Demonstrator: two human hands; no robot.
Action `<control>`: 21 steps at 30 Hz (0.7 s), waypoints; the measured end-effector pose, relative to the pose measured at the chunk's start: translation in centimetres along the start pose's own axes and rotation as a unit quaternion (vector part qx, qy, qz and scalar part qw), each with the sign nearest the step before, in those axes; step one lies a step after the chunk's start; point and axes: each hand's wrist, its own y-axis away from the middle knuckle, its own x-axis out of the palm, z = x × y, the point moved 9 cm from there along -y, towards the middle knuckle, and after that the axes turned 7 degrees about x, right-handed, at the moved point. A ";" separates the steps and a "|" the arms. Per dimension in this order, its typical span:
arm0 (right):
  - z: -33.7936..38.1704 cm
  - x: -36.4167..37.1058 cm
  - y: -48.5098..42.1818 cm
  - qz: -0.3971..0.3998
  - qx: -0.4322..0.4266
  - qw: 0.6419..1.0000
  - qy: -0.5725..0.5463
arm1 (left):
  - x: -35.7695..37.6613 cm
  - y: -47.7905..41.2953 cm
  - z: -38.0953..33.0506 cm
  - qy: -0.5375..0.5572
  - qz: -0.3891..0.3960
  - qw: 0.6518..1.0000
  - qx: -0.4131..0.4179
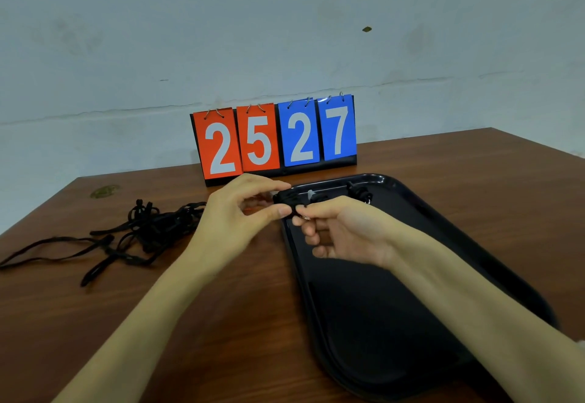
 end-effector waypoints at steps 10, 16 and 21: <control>4.2 -8.6 2.4 -0.276 -0.088 0.945 0.152 | 2.2 0.7 2.6 0.072 0.013 0.991 -0.113; 2.7 -17.0 0.9 -0.425 -0.066 0.883 0.187 | 4.6 1.8 2.3 -0.104 0.072 0.992 -0.029; 2.7 -16.5 -0.9 -0.440 -0.092 0.857 0.254 | 8.9 -1.8 2.3 -0.200 0.159 0.967 -0.006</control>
